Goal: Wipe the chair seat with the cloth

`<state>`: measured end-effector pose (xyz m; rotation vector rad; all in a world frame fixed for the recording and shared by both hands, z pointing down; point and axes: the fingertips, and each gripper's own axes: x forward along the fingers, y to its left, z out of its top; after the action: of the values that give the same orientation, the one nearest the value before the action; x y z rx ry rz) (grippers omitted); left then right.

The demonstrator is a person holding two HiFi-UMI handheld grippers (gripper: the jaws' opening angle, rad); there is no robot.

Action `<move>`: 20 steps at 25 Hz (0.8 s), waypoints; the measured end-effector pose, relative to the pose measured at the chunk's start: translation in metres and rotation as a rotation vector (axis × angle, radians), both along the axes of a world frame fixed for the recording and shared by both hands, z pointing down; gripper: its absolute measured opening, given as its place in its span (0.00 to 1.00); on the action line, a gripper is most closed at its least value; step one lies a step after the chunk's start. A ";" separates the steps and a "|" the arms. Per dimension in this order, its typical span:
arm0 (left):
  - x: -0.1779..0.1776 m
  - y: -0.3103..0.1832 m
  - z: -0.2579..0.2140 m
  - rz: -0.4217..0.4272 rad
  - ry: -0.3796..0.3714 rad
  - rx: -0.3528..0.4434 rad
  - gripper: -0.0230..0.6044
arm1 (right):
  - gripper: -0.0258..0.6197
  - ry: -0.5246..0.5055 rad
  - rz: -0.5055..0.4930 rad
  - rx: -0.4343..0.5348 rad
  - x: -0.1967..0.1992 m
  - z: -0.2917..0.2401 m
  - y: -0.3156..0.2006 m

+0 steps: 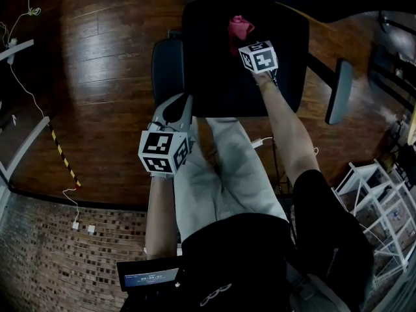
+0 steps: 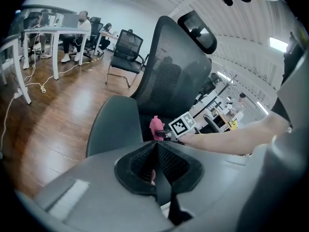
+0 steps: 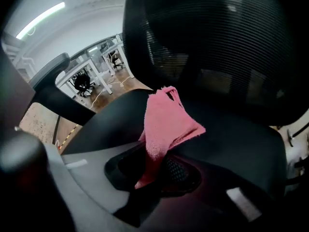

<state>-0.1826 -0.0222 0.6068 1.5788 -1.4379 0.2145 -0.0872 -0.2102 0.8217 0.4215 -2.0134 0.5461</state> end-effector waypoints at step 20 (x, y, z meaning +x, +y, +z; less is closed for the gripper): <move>0.003 -0.003 0.001 0.015 0.009 0.006 0.03 | 0.13 0.489 0.517 0.260 0.265 -0.033 -0.091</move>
<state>-0.1797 -0.0249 0.6074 1.5937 -1.4215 0.2118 0.1781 -0.3010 0.7887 1.1374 -1.4966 0.4333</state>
